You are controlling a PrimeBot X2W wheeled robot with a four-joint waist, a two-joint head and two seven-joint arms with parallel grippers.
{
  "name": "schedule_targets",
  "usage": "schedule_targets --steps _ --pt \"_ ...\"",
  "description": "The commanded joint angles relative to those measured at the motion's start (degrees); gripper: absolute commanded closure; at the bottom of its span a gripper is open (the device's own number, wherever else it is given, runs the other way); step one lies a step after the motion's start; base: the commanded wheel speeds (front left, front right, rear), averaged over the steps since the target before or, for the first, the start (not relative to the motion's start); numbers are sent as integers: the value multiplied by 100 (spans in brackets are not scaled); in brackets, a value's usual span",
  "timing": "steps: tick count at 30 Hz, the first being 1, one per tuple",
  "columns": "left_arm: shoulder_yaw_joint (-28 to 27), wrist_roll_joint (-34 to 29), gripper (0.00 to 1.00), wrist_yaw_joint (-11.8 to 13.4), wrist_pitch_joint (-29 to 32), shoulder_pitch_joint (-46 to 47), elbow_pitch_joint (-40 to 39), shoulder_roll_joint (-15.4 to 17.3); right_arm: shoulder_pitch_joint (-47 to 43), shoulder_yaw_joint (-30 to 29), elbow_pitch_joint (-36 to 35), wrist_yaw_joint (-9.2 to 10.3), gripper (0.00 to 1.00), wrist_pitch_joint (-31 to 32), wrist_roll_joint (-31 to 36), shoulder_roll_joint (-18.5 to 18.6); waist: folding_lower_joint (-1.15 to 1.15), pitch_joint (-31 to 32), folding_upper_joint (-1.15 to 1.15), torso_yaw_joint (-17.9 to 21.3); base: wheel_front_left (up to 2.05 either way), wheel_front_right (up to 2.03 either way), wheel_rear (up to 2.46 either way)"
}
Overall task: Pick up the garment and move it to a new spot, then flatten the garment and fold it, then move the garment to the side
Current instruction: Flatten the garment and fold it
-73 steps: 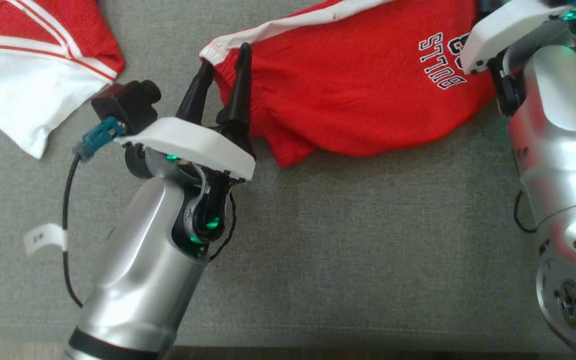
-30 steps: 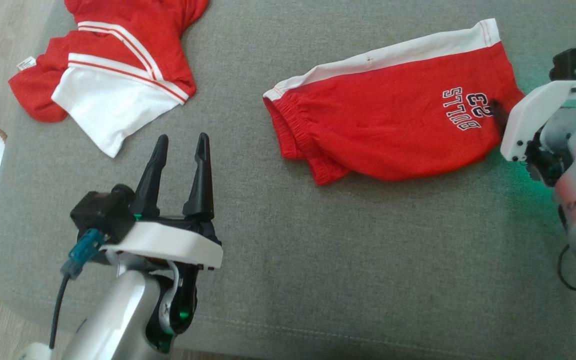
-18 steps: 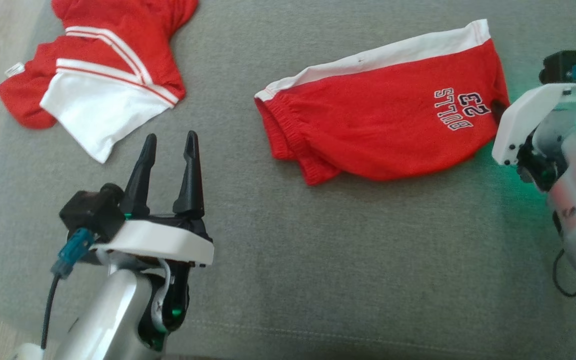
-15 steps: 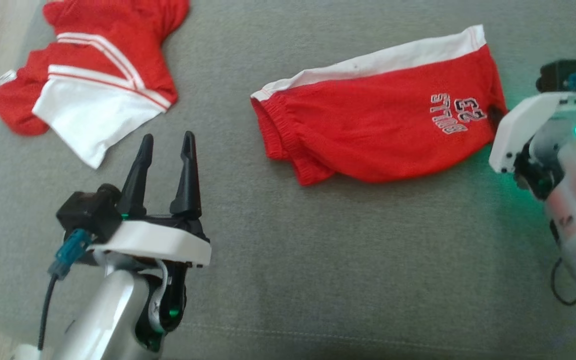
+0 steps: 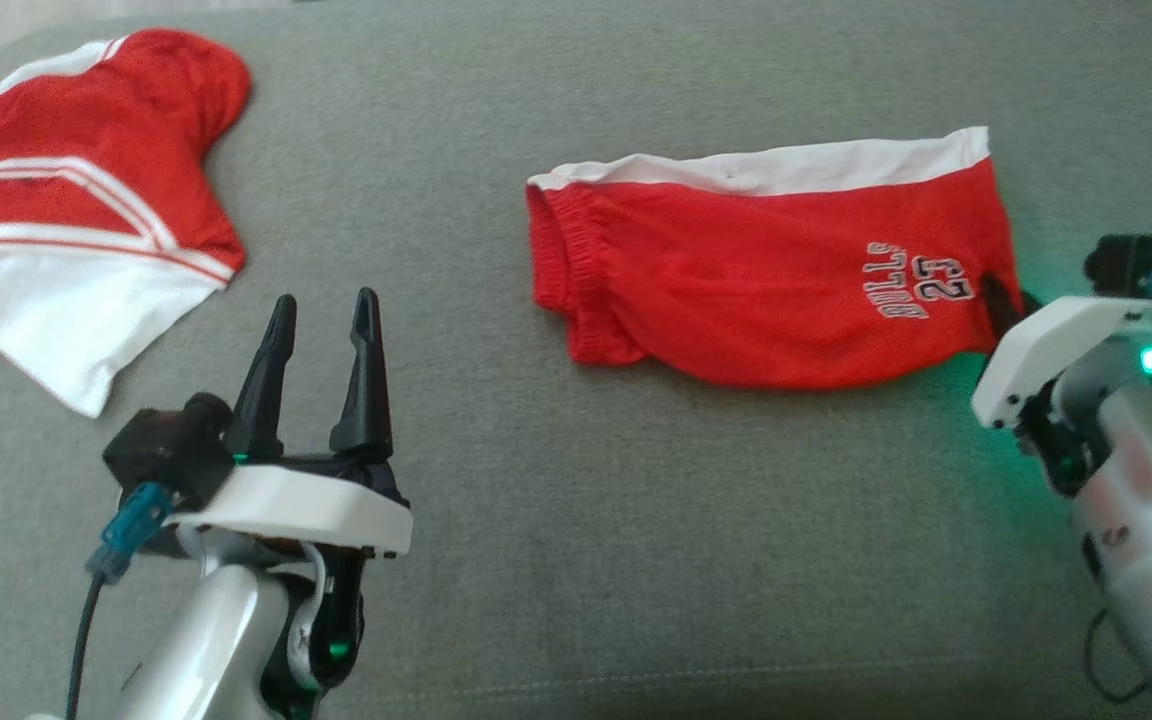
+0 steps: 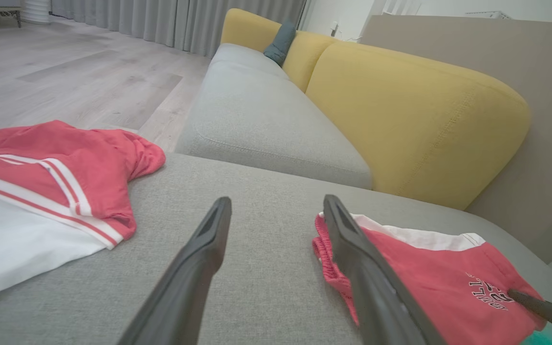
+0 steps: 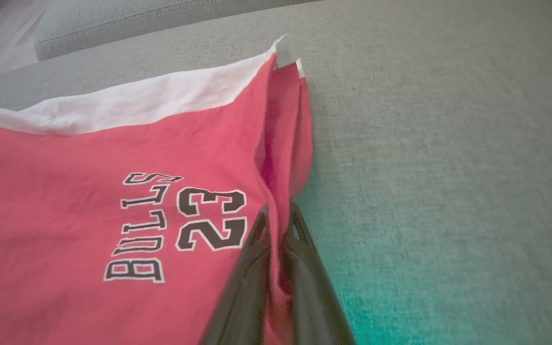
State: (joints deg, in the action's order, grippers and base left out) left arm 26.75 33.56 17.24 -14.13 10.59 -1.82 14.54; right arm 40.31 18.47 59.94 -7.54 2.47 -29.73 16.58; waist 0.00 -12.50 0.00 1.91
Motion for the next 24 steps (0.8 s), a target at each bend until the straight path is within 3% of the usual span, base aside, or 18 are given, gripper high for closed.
schedule_targets --steps 1,9,17,24 --pt "-255 46 0 37 0 110 -213 152 -22 32 -181 5 100 -76 26 -25 0 41 0 89 0 0 0" --pt "-221 71 0 21 13 129 -200 145 -166 -372 -355 5 100 -143 204 -123 0 108 0 74 0 0 0" --pt "-187 110 0 -13 -18 55 -96 35 -93 -384 -966 5 100 49 480 -379 0 401 0 -359 0 0 0" --pt "-63 127 0 -71 -36 -33 7 -107 -242 -43 -1809 5 100 473 622 -782 0 677 0 -821 0 0 0"
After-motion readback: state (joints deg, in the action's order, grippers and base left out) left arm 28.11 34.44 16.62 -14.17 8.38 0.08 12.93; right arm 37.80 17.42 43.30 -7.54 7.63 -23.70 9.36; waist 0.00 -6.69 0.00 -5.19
